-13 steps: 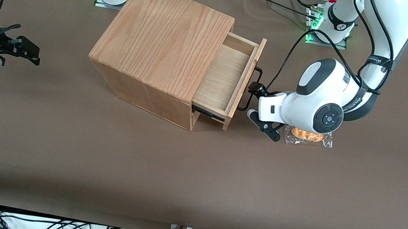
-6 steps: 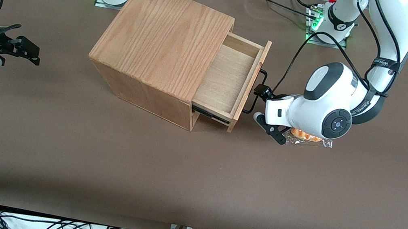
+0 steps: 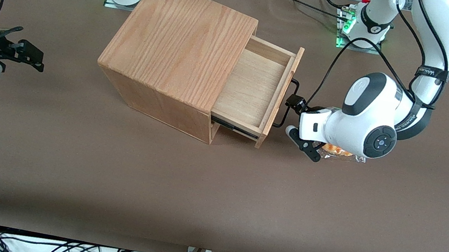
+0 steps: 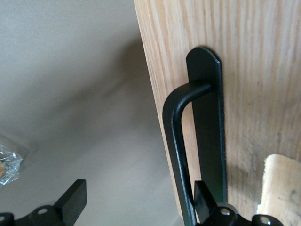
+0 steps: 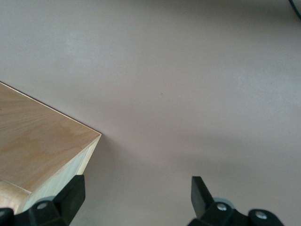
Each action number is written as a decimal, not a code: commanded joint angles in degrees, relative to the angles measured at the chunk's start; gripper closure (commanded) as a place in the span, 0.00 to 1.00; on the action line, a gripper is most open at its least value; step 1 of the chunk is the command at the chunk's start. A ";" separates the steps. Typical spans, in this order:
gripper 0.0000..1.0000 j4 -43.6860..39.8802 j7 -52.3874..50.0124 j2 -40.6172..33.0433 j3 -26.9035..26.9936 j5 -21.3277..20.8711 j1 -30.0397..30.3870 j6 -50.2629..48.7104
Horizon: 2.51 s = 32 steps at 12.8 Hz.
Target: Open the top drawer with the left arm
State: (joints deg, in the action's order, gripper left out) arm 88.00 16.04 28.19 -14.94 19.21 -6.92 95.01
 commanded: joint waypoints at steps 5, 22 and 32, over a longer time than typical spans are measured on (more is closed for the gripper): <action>0.00 0.07 3.30 -1.03 0.00 -1.54 1.56 -2.81; 0.00 -4.85 -0.57 -13.16 1.76 -14.86 13.33 -17.14; 0.00 4.17 -9.33 -22.72 10.26 -19.91 9.66 -3.52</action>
State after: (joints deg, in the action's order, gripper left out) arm 84.16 11.32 12.04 -7.87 1.12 6.55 88.05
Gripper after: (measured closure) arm 0.000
